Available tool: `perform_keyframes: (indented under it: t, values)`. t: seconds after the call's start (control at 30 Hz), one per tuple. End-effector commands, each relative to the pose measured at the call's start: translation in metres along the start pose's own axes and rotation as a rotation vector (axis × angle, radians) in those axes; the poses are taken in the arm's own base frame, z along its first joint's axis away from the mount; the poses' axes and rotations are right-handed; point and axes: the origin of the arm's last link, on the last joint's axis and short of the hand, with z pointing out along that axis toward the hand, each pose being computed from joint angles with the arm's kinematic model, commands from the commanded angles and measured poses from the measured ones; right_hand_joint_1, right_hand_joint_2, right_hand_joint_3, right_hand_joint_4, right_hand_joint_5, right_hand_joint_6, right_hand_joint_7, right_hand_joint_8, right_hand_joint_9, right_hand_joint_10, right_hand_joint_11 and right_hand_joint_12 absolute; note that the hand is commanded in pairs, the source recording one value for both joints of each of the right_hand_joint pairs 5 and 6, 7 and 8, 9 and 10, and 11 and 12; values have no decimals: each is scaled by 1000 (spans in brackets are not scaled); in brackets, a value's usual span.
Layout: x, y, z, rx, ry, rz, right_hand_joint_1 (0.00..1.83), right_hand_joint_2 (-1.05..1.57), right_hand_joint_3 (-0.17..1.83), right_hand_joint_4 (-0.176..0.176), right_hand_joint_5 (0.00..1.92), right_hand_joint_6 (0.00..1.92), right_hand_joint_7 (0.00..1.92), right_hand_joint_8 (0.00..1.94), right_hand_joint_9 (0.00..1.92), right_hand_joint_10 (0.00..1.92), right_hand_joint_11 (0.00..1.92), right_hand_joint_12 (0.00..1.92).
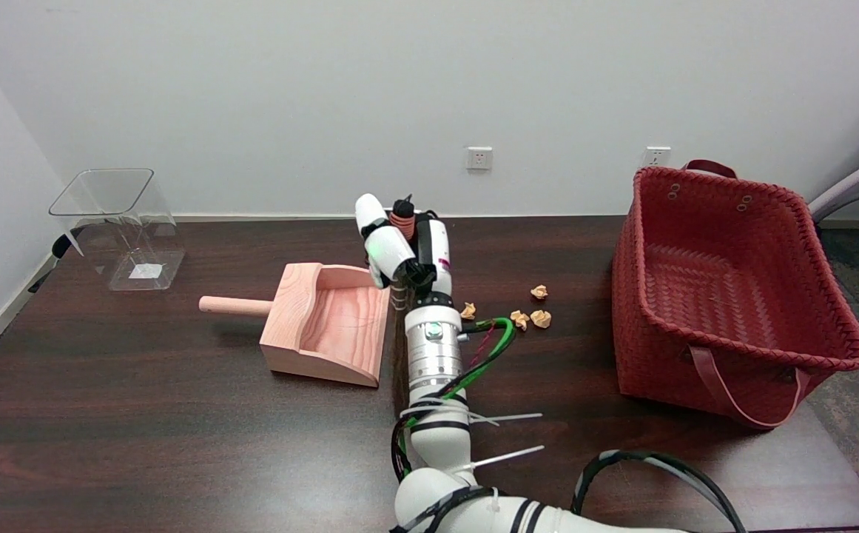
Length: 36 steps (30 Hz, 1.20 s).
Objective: Sweep the paper balls into the dustpan.
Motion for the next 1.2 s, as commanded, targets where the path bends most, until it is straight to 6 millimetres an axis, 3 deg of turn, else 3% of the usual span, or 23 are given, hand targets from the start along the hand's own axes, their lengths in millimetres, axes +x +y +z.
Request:
perform_keyframes:
  t: [0.03, 0.47, 1.2]
  values:
    - [-23, 5, 21, -25, -61, 126, 694, 1571, 373, 0, 1920, 1920, 1920, 1920, 1920, 1920, 1920, 1920]
    - [-32, 5, 31, -26, -94, 264, 659, 1571, 354, 0, 1920, 1920, 1920, 1920, 1920, 1920, 1920, 1920]
    - [-11, -26, 20, 152, -67, 277, 675, 1571, 140, 0, 1920, 1920, 1920, 1920, 1920, 1920, 1920, 1920]
